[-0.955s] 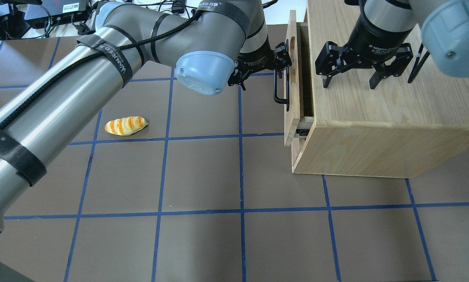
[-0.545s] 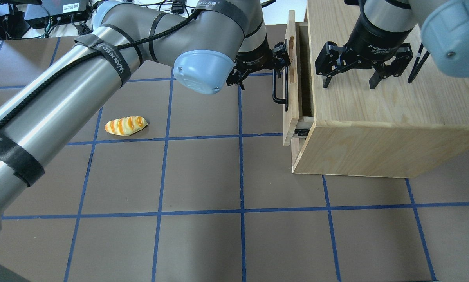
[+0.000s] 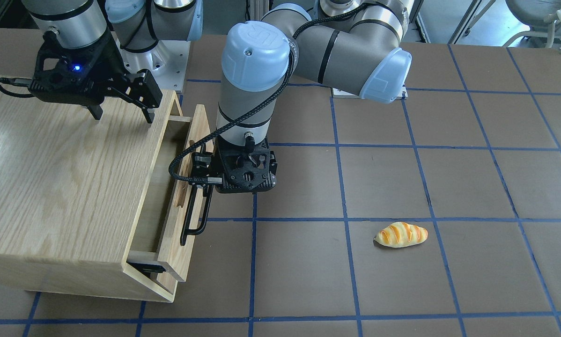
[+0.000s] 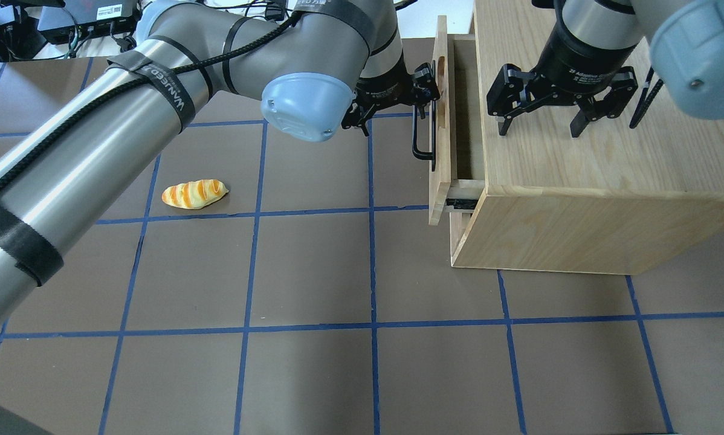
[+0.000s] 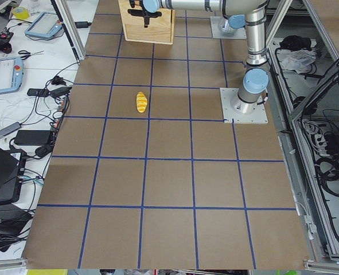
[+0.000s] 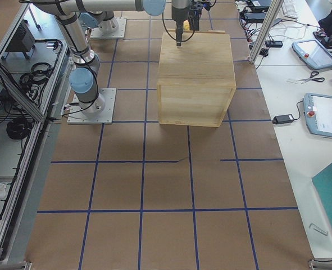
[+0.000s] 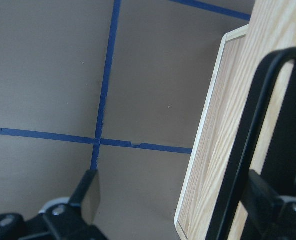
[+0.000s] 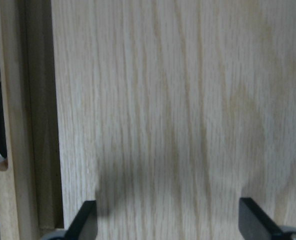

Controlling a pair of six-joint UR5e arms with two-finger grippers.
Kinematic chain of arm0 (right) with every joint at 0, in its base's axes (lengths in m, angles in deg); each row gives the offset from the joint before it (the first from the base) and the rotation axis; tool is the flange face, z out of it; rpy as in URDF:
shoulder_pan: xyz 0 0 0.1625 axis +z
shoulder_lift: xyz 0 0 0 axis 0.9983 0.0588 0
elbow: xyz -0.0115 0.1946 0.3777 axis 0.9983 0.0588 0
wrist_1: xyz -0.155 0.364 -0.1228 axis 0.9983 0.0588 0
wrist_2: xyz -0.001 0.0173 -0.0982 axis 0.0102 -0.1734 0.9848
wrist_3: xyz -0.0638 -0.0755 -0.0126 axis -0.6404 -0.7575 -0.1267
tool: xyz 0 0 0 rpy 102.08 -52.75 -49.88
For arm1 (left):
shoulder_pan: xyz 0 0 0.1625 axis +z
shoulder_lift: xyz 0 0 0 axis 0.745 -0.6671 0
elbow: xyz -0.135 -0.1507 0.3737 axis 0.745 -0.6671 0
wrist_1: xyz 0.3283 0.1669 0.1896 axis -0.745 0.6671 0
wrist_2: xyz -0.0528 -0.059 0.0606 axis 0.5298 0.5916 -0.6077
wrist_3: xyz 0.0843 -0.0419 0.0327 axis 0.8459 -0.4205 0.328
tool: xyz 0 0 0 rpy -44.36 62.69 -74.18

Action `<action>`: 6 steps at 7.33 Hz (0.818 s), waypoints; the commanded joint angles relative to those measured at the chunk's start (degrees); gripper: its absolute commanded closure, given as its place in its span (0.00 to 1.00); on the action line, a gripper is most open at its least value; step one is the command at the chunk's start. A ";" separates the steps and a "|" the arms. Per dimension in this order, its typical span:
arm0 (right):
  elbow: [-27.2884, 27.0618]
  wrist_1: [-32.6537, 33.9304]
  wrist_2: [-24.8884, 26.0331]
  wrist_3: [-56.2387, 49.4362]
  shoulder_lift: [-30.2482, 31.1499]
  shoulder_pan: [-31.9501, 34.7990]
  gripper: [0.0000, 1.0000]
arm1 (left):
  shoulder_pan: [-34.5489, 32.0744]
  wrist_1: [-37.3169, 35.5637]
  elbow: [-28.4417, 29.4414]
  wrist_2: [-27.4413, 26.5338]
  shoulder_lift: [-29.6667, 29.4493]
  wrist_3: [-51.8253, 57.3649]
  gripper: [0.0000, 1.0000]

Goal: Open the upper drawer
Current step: 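Pull the handle with the left gripper, sliding the drawer outward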

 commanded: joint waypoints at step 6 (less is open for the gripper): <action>0.00 0.00 0.00 0.00 0.00 0.02 0.00 | 3.33 3.02 0.14 -0.08 1.38 3.52 0.00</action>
